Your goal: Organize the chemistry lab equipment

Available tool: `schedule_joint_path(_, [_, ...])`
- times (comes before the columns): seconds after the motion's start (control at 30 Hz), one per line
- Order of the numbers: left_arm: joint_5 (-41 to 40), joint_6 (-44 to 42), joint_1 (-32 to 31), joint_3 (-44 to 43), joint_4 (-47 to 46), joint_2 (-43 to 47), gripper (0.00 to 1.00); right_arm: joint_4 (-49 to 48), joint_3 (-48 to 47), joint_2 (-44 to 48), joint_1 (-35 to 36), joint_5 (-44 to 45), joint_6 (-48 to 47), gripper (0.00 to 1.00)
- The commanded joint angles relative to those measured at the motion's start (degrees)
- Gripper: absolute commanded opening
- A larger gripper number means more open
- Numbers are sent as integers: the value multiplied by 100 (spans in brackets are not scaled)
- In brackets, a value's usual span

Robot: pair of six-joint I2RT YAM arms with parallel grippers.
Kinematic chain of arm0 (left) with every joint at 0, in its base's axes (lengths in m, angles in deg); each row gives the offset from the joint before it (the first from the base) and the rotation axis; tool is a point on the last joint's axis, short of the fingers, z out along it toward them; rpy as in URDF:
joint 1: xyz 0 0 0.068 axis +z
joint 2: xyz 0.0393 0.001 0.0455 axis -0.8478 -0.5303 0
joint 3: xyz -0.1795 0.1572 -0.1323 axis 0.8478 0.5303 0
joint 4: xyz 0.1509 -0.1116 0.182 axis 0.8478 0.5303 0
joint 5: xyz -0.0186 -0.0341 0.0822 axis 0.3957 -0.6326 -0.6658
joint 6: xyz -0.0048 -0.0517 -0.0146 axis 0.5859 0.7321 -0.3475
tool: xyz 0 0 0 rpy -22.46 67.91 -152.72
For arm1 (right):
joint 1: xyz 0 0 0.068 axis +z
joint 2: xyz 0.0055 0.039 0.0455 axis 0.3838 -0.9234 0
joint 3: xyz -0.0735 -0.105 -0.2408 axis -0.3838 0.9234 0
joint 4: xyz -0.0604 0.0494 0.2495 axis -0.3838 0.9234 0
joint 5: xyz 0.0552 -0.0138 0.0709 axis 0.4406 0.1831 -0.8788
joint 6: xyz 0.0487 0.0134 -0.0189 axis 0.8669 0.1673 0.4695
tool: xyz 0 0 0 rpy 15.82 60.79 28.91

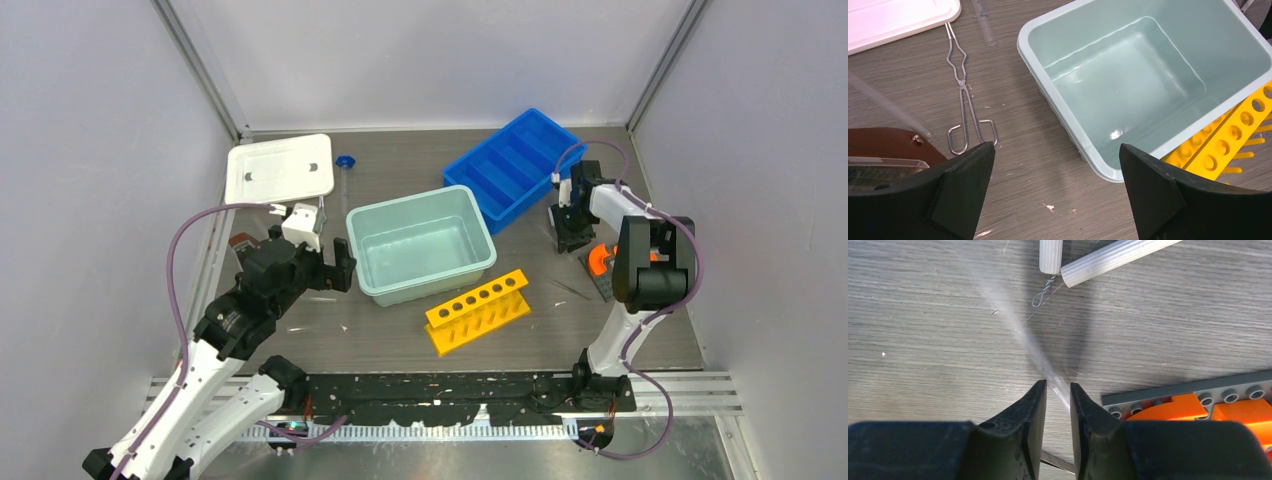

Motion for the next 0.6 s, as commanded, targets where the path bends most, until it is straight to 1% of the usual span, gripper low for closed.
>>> schedule_joint_path(0.0, [43,-53,-14,-15,-279,-23,100,-53,-46,41,2,-105,-22,27])
schedule_joint_path(0.03, [48,-51,-14,-22,-275,-28,100,-69,-38,93,2,-131,-24,22])
schedule_joint_path(0.07, [52,-51,-14,-24,-267,-32,100,-80,-41,125,2,-204,-26,20])
schedule_joint_path(0.1, [52,-51,-18,-24,-257,-32,100,-74,-61,180,2,-260,-22,15])
schedule_joint_path(0.27, [48,-51,-14,-13,-266,-25,100,-71,-144,489,10,-683,60,5])
schedule_joint_path(0.43, [75,-43,-14,-15,-275,-93,100,201,-407,743,29,-866,225,2])
schedule_joint_path(0.57, [97,-42,-14,-33,-252,-166,100,518,-752,872,163,-983,342,2])
